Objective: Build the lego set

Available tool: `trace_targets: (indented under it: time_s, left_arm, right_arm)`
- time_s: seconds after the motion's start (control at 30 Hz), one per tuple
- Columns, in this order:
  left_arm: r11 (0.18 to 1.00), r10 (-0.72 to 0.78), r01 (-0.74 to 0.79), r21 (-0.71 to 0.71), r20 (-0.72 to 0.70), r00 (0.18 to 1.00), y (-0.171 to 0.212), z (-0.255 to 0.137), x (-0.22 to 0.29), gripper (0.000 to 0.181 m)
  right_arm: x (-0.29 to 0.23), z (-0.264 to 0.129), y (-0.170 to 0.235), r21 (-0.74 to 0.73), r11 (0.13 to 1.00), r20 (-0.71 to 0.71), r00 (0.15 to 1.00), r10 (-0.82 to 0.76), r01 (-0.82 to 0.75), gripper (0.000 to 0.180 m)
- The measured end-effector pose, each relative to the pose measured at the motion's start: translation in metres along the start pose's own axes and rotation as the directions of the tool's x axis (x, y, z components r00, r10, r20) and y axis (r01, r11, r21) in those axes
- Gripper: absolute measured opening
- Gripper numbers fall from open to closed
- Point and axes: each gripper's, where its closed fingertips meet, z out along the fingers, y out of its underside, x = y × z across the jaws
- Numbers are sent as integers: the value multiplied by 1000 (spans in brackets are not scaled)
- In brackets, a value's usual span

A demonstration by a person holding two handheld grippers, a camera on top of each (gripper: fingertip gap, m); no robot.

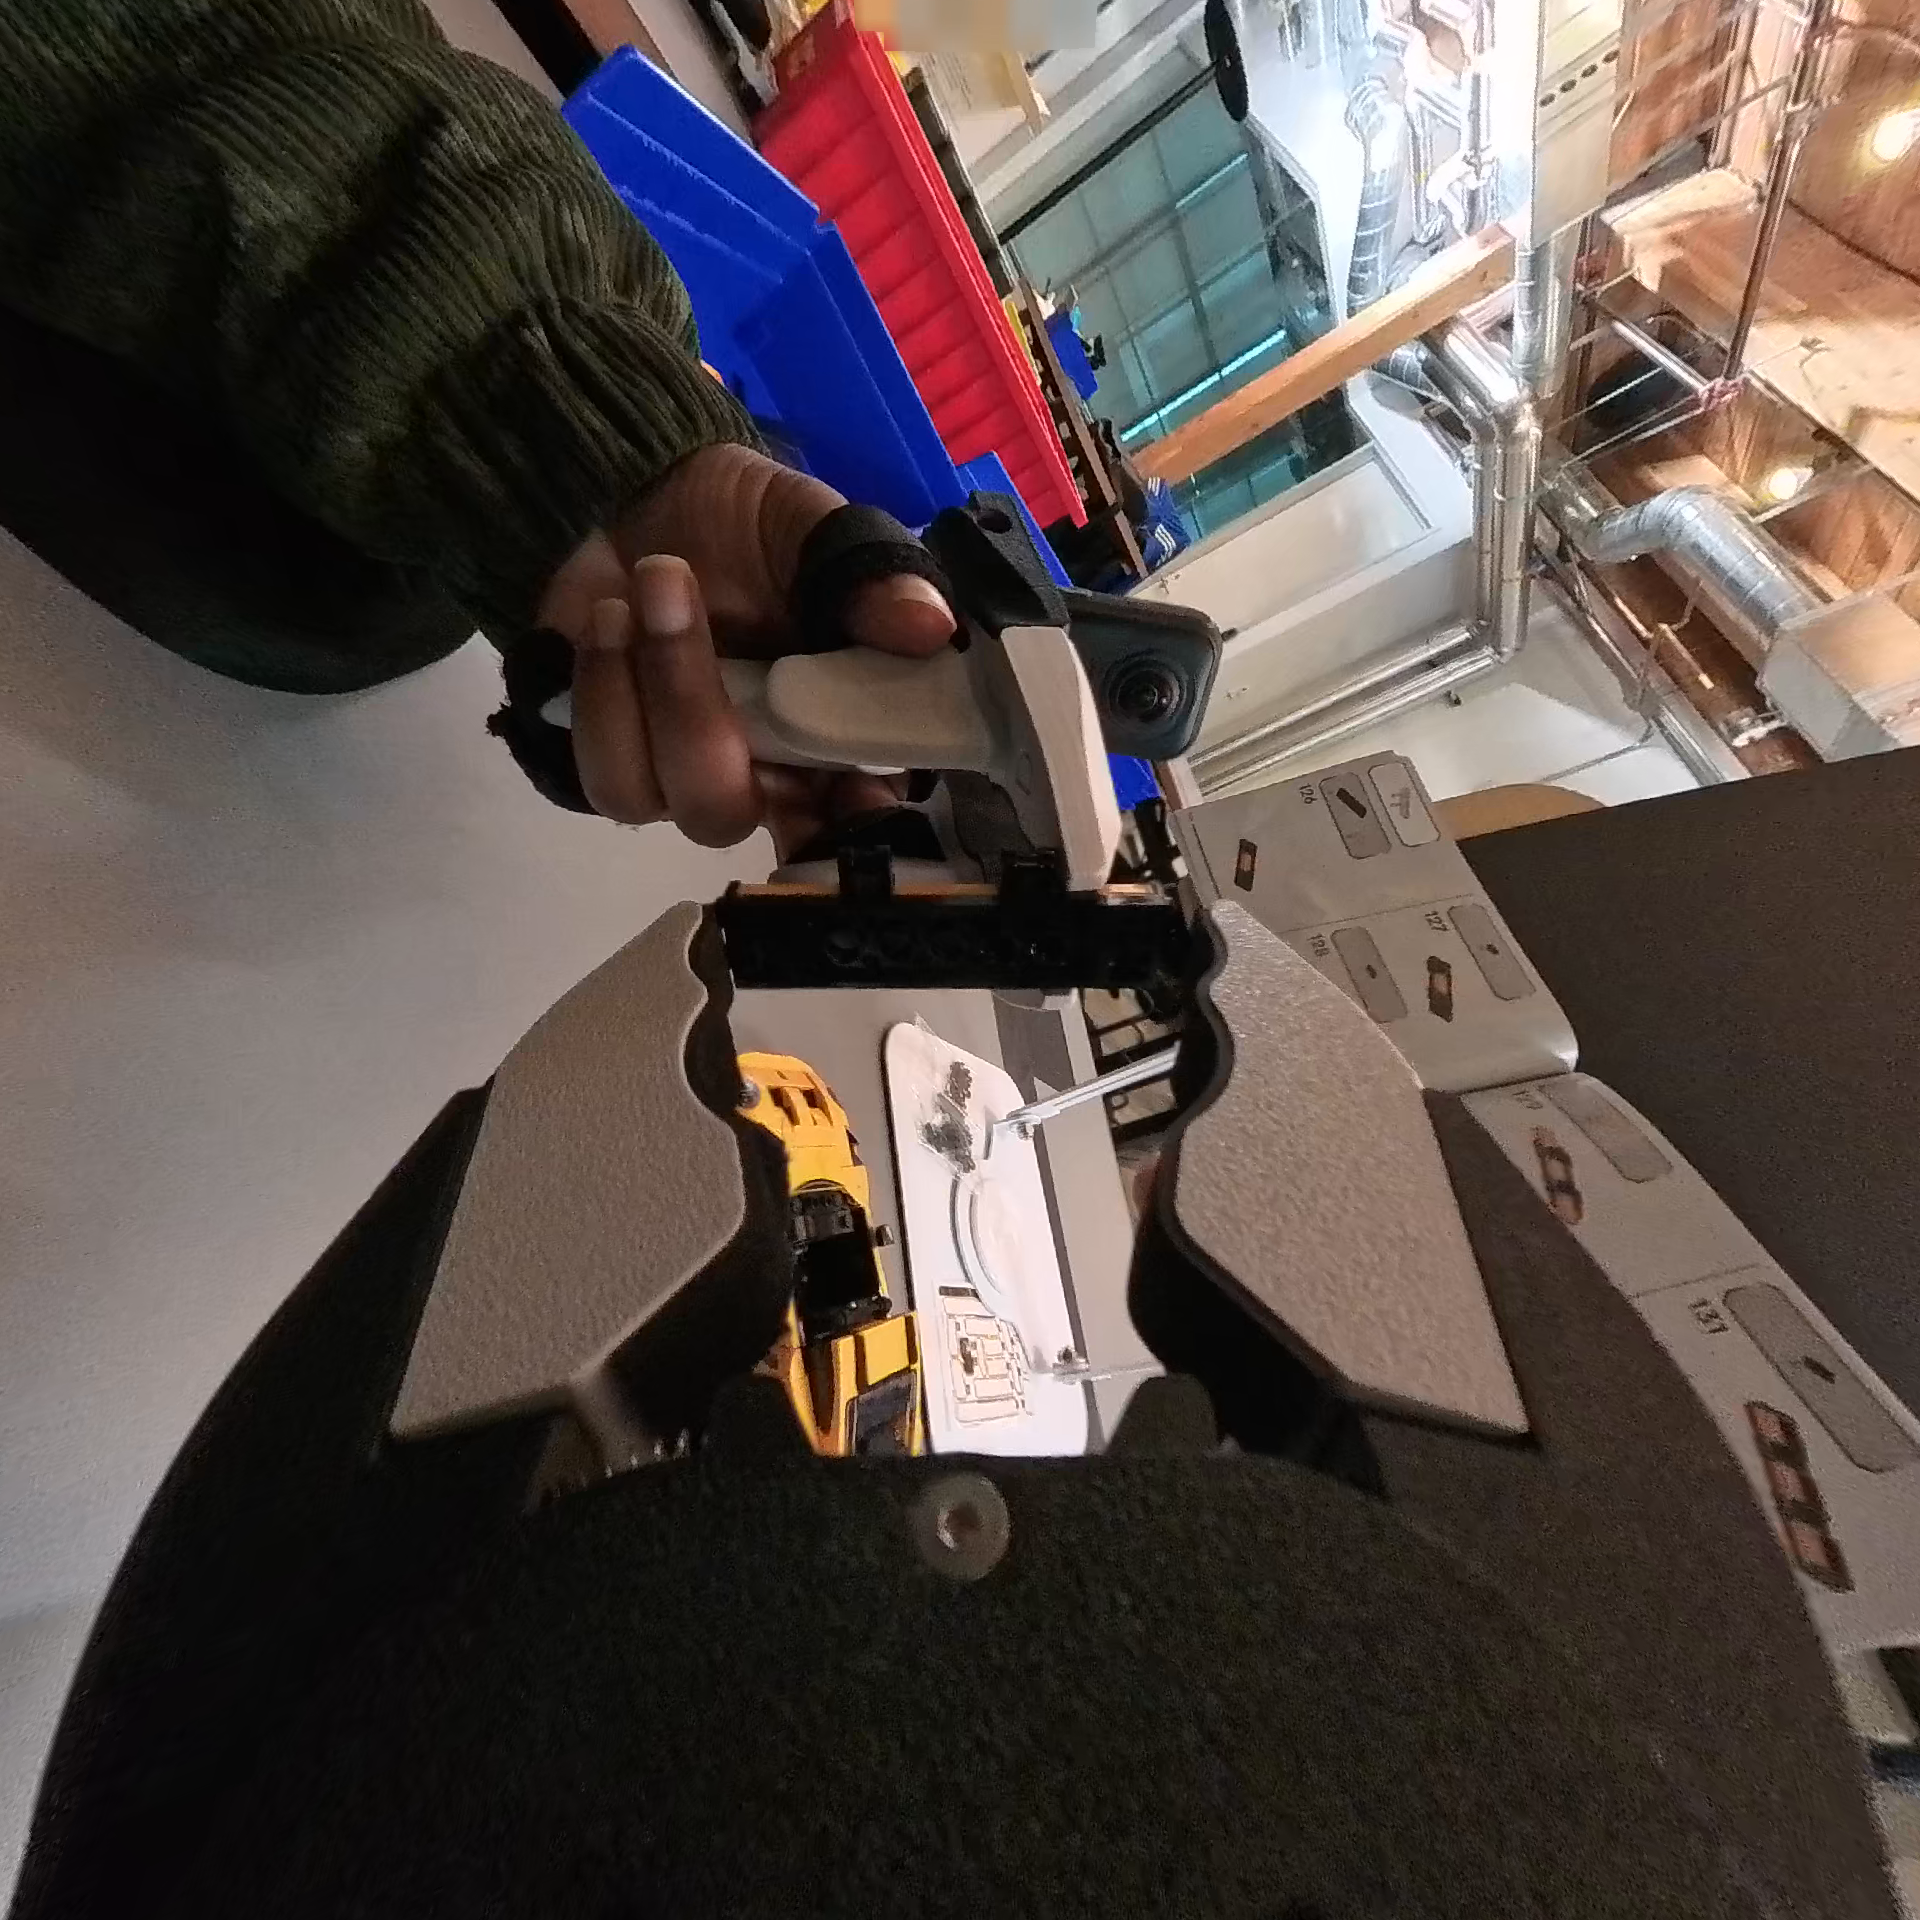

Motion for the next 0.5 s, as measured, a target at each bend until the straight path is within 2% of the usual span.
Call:
trace_targets:
  time_s: [0.33,0.5]
  left_arm:
    - [997,72,-70,-20,60,996,1,-1,-6,30]
    - [997,61,-59,-47,58,996,6,1,-6,24]
  right_arm:
    - [-4,3,4,10,998,24,998,54,-54,83]
    - [-5,4,5,4,999,19,999,45,-45,83]
